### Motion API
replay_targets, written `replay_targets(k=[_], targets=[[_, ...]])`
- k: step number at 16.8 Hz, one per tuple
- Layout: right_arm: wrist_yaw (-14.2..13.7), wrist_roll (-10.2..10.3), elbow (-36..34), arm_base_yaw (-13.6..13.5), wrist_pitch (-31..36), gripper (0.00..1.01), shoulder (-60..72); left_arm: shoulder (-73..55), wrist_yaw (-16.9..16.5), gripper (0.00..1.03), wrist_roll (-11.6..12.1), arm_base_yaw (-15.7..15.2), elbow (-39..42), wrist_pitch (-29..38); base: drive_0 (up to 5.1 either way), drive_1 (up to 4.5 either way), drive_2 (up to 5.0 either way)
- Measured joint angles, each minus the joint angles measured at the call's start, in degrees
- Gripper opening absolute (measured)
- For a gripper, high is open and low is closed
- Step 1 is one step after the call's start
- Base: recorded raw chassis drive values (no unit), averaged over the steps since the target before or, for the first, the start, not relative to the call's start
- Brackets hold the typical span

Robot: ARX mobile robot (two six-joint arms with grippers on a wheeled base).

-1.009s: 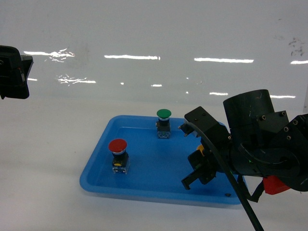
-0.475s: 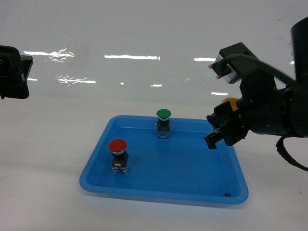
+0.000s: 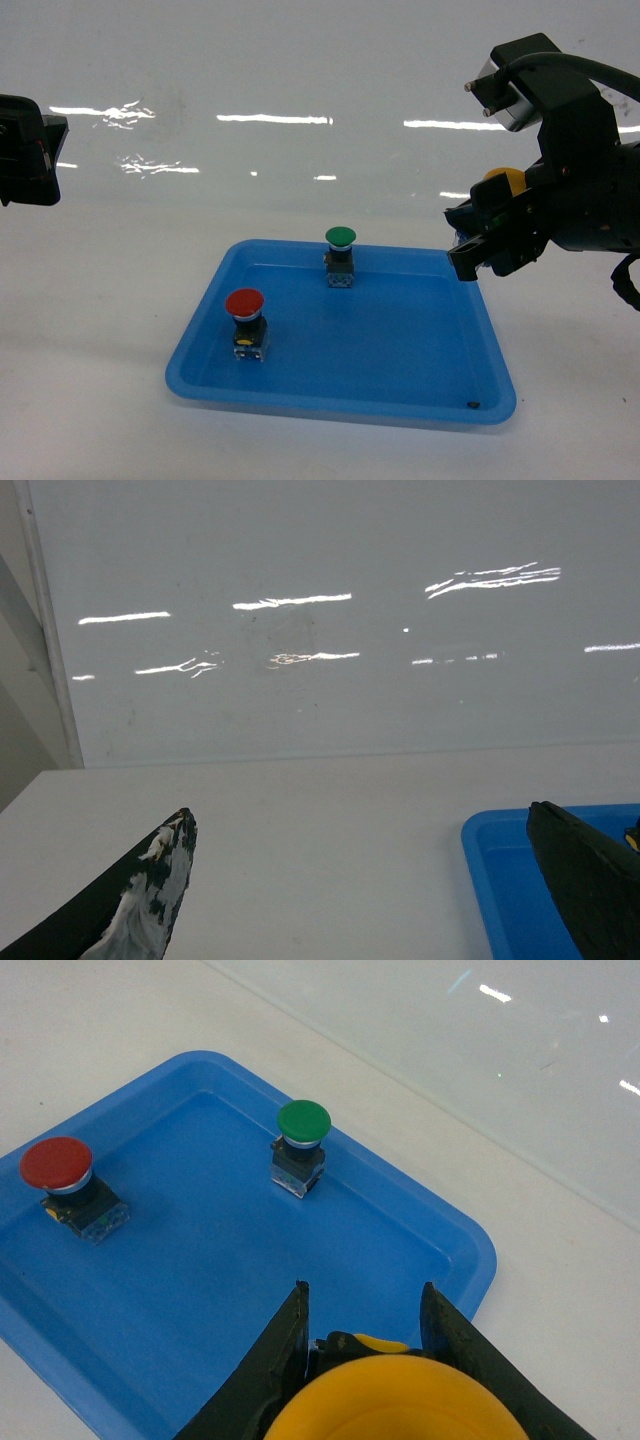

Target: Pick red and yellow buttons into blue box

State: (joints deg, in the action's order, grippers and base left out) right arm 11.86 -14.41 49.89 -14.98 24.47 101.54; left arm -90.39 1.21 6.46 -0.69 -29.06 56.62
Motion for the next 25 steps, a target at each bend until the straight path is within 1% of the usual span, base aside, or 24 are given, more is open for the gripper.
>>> replay_targets(k=[2,5,8,9,10,11,13,15,17,19,25], targets=[[0.0,1.3,-1.3,-0.1,0.3,0.3,-0.9,0.0,0.0,0.98,0.0,0.0,0.0,0.0,0.0,0.0,0.0],[-0.5,2.9,-5.4,-1.3,-0.2,0.3,-6.3,0.0,0.0,0.98,0.0,0.0,0.0,0.0,0.0,0.0,0.0],[-1.4,3.5,-9.4,-2.4,-0.7,0.3,-10.2,0.0,0.0,0.98,0.0,0.0,0.0,0.0,0.0,0.0,0.0],[-1.7,3.7,-10.7,-2.4,-1.1,0.3,-11.6,0.0,0.0,0.98,0.0,0.0,0.0,0.0,0.0,0.0,0.0],[-2.3,3.7,-12.9,-0.5,0.0,0.3,-15.3,0.0,0.0,0.98,0.0,0.0,0.0,0.0,0.0,0.0,0.0],[-2.3,3.6,-13.3,0.6,-0.2,0.3,-16.5,0.0,0.0,0.98,0.0,0.0,0.0,0.0,0.0,0.0,0.0],[-2.2,3.3,-14.8,4.0,-0.9,0.3,-19.0,0.0,0.0,0.98,0.0,0.0,0.0,0.0,0.0,0.0,0.0],[-2.0,3.0,-15.7,5.4,-1.7,0.3,-20.1,0.0,0.0,0.98,0.0,0.0,0.0,0.0,0.0,0.0,0.0],[-1.9,2.8,-16.4,5.7,-3.7,0.3,-23.1,0.0,0.0,0.98,0.0,0.0,0.0,0.0,0.0,0.0,0.0],[-1.9,2.7,-16.5,5.1,-5.6,0.3,-26.9,0.0,0.0,0.98,0.0,0.0,0.0,0.0,0.0,0.0,0.0],[-1.9,2.7,-16.6,5.1,-5.6,0.3,-27.5,0.0,-0.1,0.98,0.0,0.0,0.0,-0.1,0.0,0.0,0.0]])
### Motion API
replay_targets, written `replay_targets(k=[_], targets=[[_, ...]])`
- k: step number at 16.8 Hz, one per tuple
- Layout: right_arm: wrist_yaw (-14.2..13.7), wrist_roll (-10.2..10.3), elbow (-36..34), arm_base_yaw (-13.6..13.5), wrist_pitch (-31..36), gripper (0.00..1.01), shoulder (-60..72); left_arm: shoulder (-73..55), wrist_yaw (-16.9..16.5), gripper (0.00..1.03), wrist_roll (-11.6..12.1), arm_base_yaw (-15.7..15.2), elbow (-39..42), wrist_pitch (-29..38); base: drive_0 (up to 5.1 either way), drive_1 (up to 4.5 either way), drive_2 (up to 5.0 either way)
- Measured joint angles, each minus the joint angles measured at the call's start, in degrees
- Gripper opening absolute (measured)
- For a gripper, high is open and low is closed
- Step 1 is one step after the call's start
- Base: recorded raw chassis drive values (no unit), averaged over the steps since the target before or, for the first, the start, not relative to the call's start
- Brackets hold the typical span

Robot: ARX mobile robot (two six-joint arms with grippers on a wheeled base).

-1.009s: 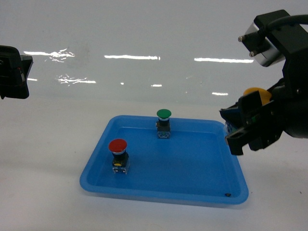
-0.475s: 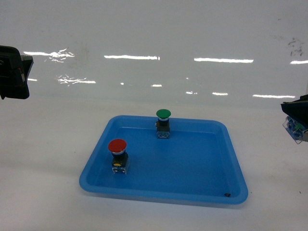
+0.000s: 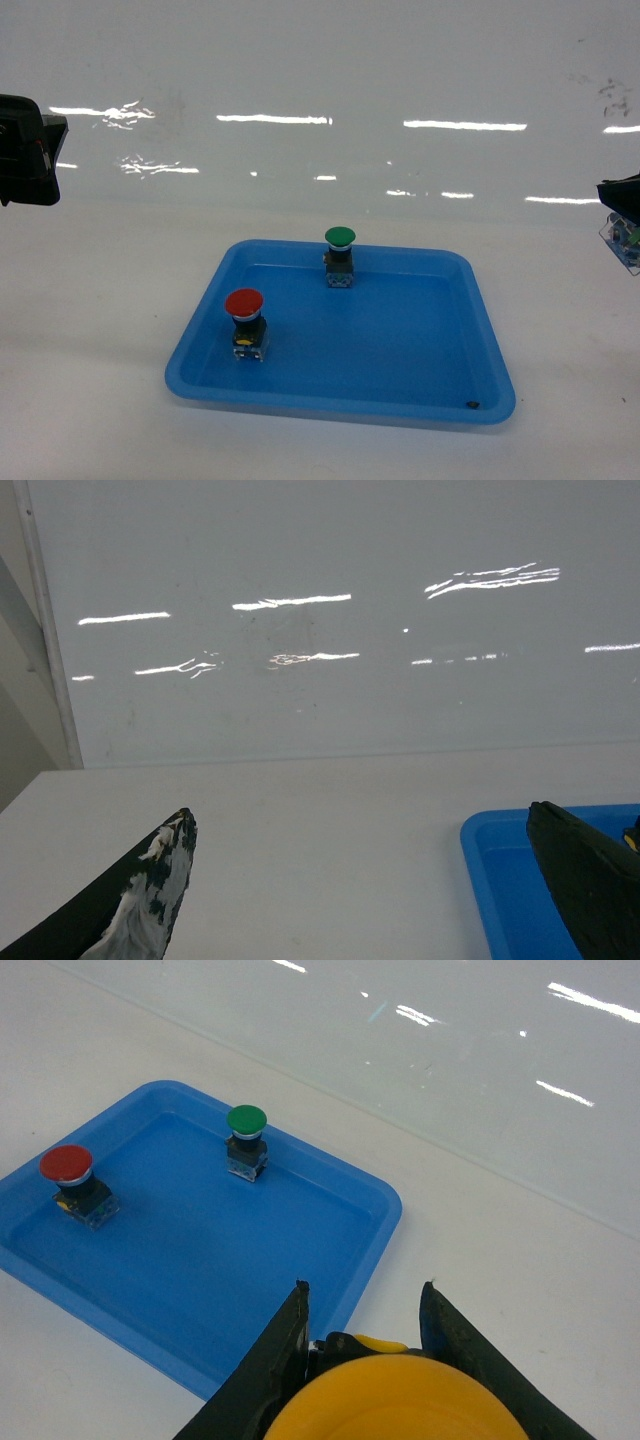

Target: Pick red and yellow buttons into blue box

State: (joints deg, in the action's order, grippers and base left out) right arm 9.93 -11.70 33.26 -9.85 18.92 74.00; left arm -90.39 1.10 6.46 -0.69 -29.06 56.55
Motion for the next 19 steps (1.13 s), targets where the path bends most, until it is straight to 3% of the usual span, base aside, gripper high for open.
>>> replay_targets(k=[1,2,7,9,17,19], targets=[[0.0,0.0,0.0,0.0,0.0,0.3,0.0,-1.0,-1.3,0.98,-0.2,0.7,-1.0,-1.2,0.0,0.0,0.0],[0.0,0.0,0.0,0.0,0.0,0.3,0.0,-10.7,-4.2,0.98,0.2,7.9,-5.9,-5.9,0.0,0.0,0.0],[0.0,0.0,0.0,0.0,0.0,0.3,0.0,-12.3,-5.2,0.98,-0.6,9.3,-7.7,-8.1,0.0,0.0,0.0],[0.0,0.0,0.0,0.0,0.0,0.3,0.0,-12.6,-9.3,0.98,-2.5,11.0,-7.9,-10.6,0.0,0.0,0.0],[0.0,0.0,0.0,0.0,0.0,0.3,0.0,-12.9,-8.0,0.98,-2.8,10.8,-7.8,-10.0,0.0,0.0,0.0],[0.0,0.0,0.0,0.0,0.0,0.3,0.0,-12.9,-10.0,0.98,-3.5,11.3,-8.1,-11.5,0.0,0.0,0.0]])
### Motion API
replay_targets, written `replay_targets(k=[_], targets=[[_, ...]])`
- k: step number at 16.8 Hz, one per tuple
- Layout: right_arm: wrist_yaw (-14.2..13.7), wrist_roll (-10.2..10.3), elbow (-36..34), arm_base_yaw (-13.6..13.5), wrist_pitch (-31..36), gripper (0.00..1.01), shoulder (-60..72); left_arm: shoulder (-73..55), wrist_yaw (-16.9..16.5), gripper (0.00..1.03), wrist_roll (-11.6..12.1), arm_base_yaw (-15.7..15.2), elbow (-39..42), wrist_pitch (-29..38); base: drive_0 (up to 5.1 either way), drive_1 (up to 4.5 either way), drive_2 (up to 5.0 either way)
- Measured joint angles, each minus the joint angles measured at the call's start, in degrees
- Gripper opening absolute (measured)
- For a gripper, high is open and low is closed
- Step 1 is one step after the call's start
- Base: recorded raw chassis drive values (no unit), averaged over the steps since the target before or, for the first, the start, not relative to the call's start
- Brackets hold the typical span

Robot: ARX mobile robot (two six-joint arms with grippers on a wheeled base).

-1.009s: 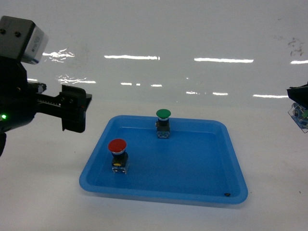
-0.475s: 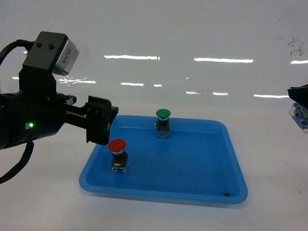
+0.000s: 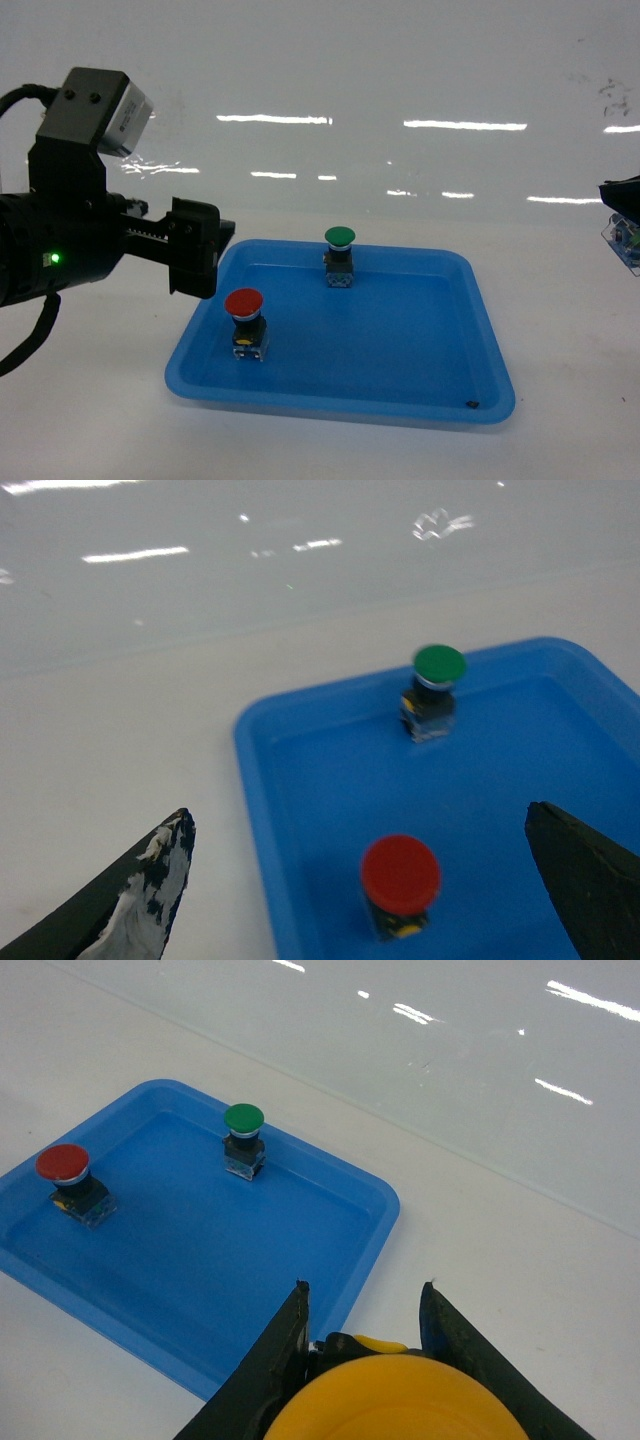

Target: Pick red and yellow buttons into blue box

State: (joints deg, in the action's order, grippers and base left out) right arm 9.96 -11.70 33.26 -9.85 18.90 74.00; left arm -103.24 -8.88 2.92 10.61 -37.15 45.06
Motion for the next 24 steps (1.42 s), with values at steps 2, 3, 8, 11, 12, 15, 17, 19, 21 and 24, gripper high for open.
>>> replay_targets(k=[2,3,8,11,12,15,17,19,21,24], targets=[[0.0,0.0,0.0,0.0,0.0,0.29,0.0,-0.7,-4.7,0.98,-3.4,1.4,-0.3,1.0,0.0,0.0,0.0],[0.0,0.0,0.0,0.0,0.0,0.29,0.0,-0.8,-8.1,0.98,-6.5,2.3,-0.7,1.1,0.0,0.0,0.0],[0.0,0.0,0.0,0.0,0.0,0.29,0.0,-3.4,-14.5,0.98,-11.5,4.5,-1.0,5.4,0.0,0.0,0.0],[0.0,0.0,0.0,0.0,0.0,0.29,0.0,-4.2,-13.3,0.98,-10.6,4.3,-1.6,4.1,0.0,0.0,0.0],[0.0,0.0,0.0,0.0,0.0,0.29,0.0,-4.3,-12.9,0.98,-10.1,4.3,-1.6,4.0,0.0,0.0,0.0],[0.0,0.0,0.0,0.0,0.0,0.29,0.0,-4.5,-10.8,0.98,-7.3,4.1,-1.7,3.9,0.0,0.0,0.0],[0.0,0.0,0.0,0.0,0.0,0.29,0.0,-4.5,-10.8,0.98,-7.0,4.1,-1.7,3.9,0.0,0.0,0.0],[0.0,0.0,0.0,0.0,0.0,0.29,0.0,-5.3,-11.8,0.98,-7.0,4.2,-2.6,3.6,0.0,0.0,0.0],[0.0,0.0,0.0,0.0,0.0,0.29,0.0,-9.3,-12.1,0.98,-7.0,4.3,-5.4,3.3,0.0,0.0,0.0],[0.0,0.0,0.0,0.0,0.0,0.29,0.0,-13.9,-11.8,0.98,-5.1,3.7,-7.1,3.0,0.0,0.0,0.0]])
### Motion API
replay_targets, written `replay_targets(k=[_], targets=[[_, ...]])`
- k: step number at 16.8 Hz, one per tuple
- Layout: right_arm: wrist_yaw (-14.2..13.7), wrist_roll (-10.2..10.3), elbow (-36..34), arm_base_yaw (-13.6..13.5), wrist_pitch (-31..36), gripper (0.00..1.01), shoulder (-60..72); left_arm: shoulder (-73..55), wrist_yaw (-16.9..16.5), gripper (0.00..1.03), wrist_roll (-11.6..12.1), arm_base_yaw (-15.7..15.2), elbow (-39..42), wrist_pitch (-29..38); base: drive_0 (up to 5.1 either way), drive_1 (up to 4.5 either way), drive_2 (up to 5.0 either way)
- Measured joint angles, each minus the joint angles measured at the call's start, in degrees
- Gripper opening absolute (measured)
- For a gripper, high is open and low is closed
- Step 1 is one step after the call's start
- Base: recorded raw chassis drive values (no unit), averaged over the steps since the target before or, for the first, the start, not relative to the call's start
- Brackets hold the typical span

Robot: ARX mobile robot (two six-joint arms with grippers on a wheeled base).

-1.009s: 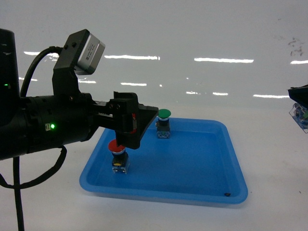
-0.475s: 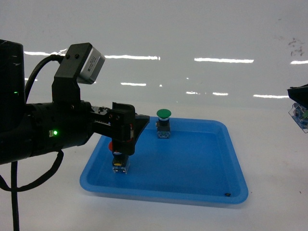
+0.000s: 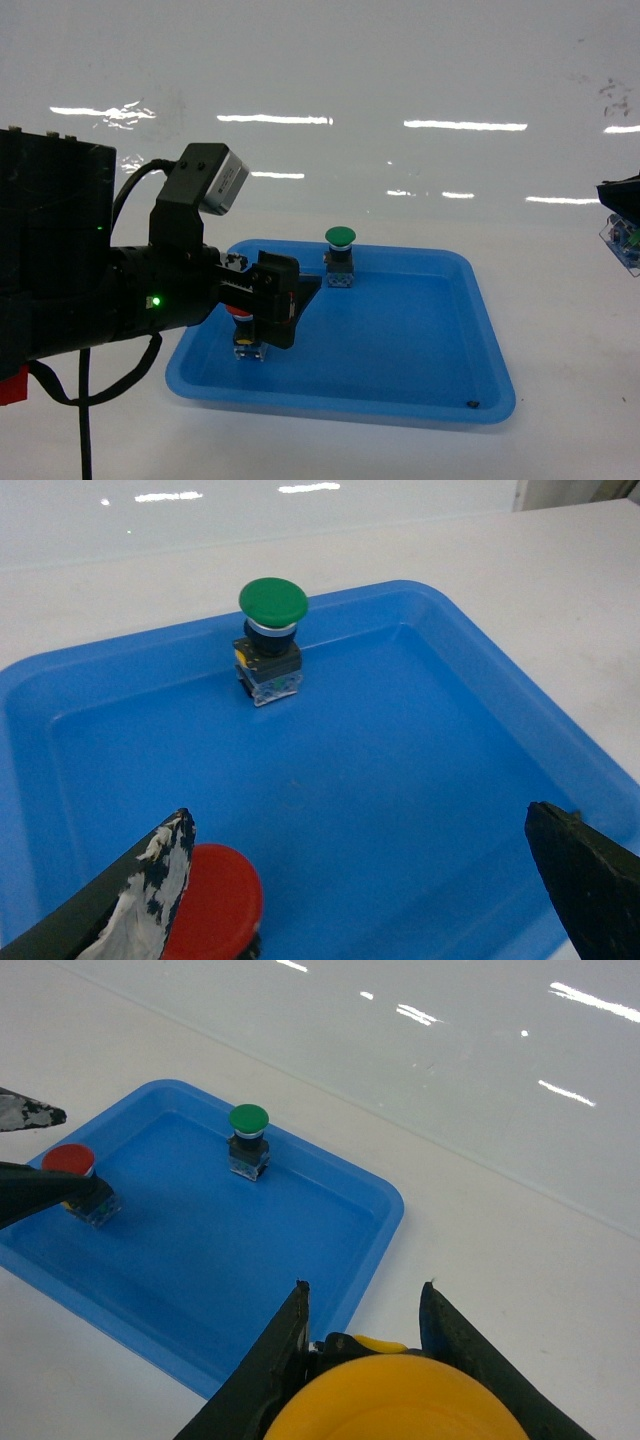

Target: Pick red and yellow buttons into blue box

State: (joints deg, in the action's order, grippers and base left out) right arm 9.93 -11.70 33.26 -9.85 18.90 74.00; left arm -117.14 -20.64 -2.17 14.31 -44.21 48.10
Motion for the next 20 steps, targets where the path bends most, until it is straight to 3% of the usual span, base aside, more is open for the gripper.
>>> replay_targets(k=[9,14,20], targets=[[0.0,0.0,0.0,0.0,0.0,0.29,0.0,-10.3,0.9,0.98,6.7,-3.2,-4.8,-1.1,0.0,0.0,0.0],[0.0,0.0,0.0,0.0,0.0,0.29,0.0,-12.6,1.1,0.98,7.9,-4.2,-6.9,-1.9,0.0,0.0,0.0],[0.0,0.0,0.0,0.0,0.0,0.29,0.0,-16.7,0.0,0.98,11.0,-5.2,-11.3,-4.4,0.0,0.0,0.0]])
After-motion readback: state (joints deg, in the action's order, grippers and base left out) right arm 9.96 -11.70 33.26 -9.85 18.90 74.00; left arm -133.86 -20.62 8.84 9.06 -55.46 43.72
